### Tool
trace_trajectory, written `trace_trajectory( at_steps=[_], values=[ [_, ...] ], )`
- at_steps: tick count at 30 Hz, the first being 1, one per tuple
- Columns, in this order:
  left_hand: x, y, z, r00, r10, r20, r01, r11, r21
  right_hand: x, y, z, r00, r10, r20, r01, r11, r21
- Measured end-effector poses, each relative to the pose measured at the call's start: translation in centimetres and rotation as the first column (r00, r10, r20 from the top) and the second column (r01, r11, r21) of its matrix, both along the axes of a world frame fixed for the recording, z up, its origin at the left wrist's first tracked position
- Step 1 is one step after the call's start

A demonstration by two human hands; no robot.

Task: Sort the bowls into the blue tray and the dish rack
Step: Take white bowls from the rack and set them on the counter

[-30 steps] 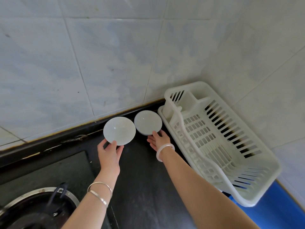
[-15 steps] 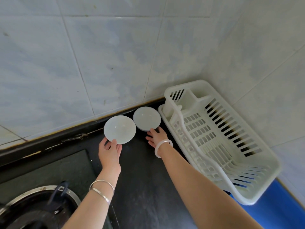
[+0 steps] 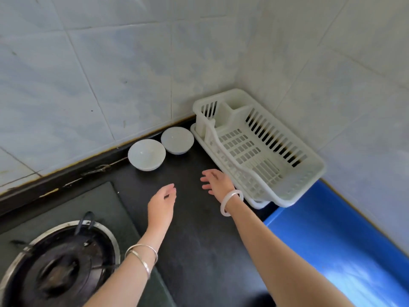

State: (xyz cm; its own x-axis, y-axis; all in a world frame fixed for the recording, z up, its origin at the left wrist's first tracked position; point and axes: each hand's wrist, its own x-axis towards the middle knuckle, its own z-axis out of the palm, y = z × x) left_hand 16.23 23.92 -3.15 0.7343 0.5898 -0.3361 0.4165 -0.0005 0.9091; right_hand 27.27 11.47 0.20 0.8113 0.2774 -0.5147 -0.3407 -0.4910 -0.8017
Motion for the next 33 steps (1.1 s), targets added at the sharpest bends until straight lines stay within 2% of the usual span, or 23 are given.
trace_trajectory(
  at_steps=[3,6,12,15,18,22,29,33],
  values=[
    [-2.1,-4.9,1.5,0.968,-0.247,-0.046,0.25,0.965,0.076,-3.7,-5.7,1.7,0.997,0.001,0.075,0.003,0.998,-0.058],
    [-4.4,-10.7,2.4,0.895,-0.441,-0.069,0.446,0.889,0.102,-8.0,-11.8,3.0,0.989,-0.039,0.143,0.062,0.985,-0.159],
    [-9.3,-20.8,2.4,0.713,-0.695,-0.097,0.695,0.68,0.235,-17.0,-23.2,2.6,0.954,-0.123,0.273,0.24,0.86,-0.45],
    [-11.1,-23.7,2.1,0.648,-0.751,-0.124,0.75,0.602,0.273,-20.8,-27.1,1.7,0.933,-0.121,0.338,0.301,0.779,-0.551],
    [-12.3,-25.1,1.5,0.617,-0.773,-0.145,0.771,0.559,0.305,-23.1,-29.3,0.9,0.932,-0.15,0.329,0.329,0.73,-0.599],
    [-12.8,-25.4,1.1,0.64,-0.749,-0.168,0.752,0.567,0.337,-24.3,-30.4,0.5,0.935,-0.261,0.239,0.353,0.715,-0.604],
    [-13.0,-25.7,1.2,0.669,-0.724,-0.167,0.729,0.597,0.335,-23.8,-30.2,1.0,0.947,-0.201,0.25,0.32,0.641,-0.698],
    [-12.9,-25.7,1.3,0.682,-0.718,-0.138,0.717,0.618,0.322,-24.3,-30.3,1.4,0.94,-0.204,0.275,0.341,0.639,-0.69]
  ],
)
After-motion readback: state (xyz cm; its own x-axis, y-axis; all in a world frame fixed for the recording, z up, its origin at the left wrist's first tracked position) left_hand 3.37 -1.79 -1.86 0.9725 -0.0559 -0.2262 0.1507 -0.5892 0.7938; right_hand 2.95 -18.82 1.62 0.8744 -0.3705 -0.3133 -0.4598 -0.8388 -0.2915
